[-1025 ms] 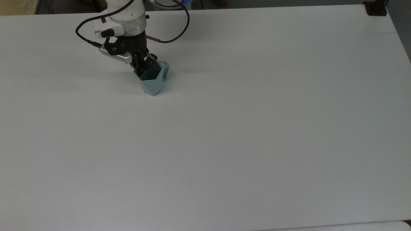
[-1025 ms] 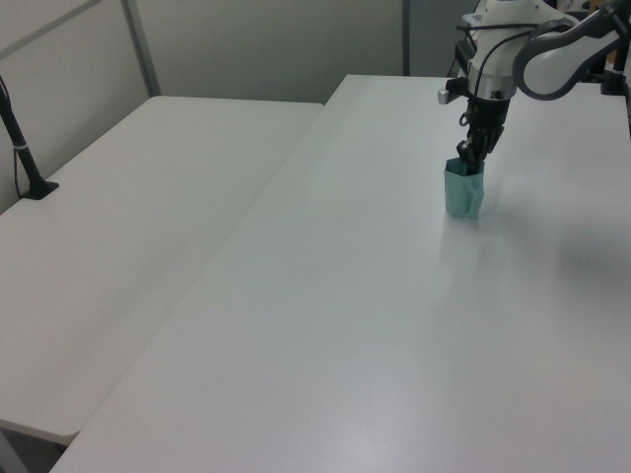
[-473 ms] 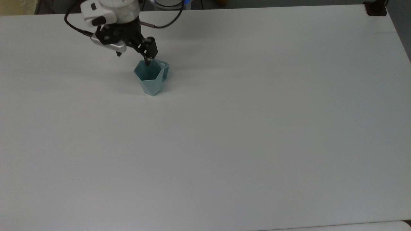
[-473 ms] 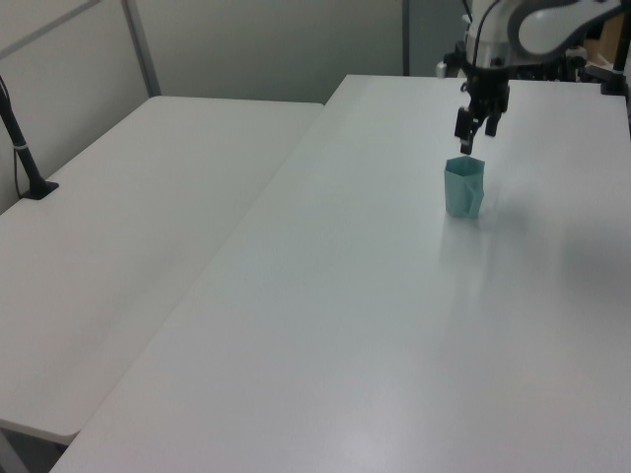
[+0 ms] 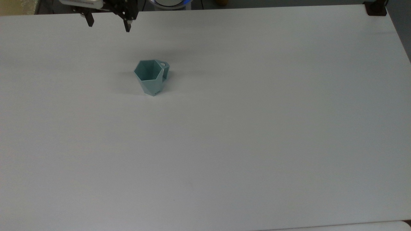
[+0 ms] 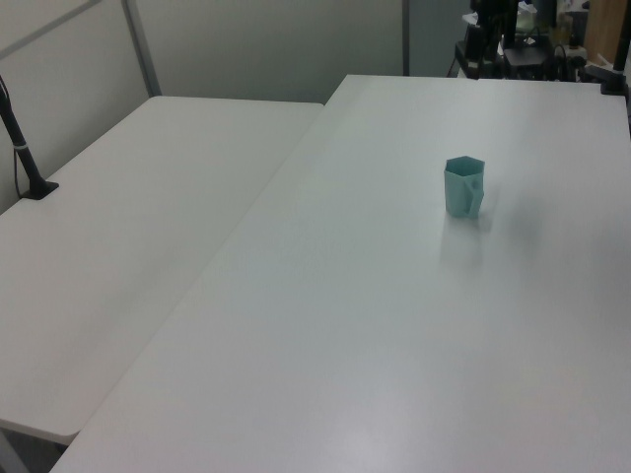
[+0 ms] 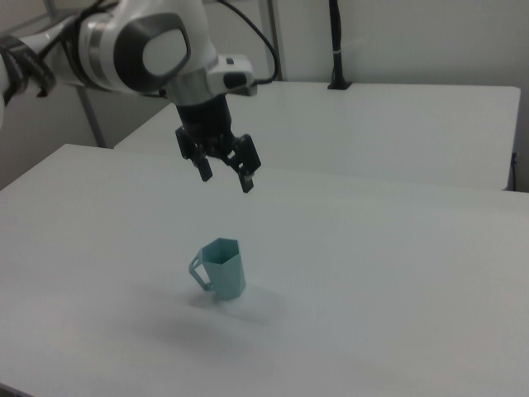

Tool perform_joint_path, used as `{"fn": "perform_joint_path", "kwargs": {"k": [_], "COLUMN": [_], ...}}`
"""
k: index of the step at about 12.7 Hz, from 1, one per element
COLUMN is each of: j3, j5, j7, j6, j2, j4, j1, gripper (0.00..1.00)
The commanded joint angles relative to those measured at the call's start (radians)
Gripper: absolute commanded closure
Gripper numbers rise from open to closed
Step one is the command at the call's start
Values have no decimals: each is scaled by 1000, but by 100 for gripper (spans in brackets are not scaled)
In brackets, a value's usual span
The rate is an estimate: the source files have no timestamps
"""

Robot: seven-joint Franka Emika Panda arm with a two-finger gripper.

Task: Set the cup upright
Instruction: 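Open the gripper and raise it away from the upright cup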

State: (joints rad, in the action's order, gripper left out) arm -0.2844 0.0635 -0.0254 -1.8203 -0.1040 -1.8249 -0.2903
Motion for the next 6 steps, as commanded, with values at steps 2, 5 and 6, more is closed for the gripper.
{"fn": "perform_joint_path", "kwargs": {"k": [2,5,6], "j3": [-6,-4,-4], "j5": [-25,-25,-25], "j7": [85,75,75], "j6": [102,84,84], "j2": [9,15,14], "j4": [72,73,73], "j1": [-6,-7,-7], "gripper": [0,0,0]}}
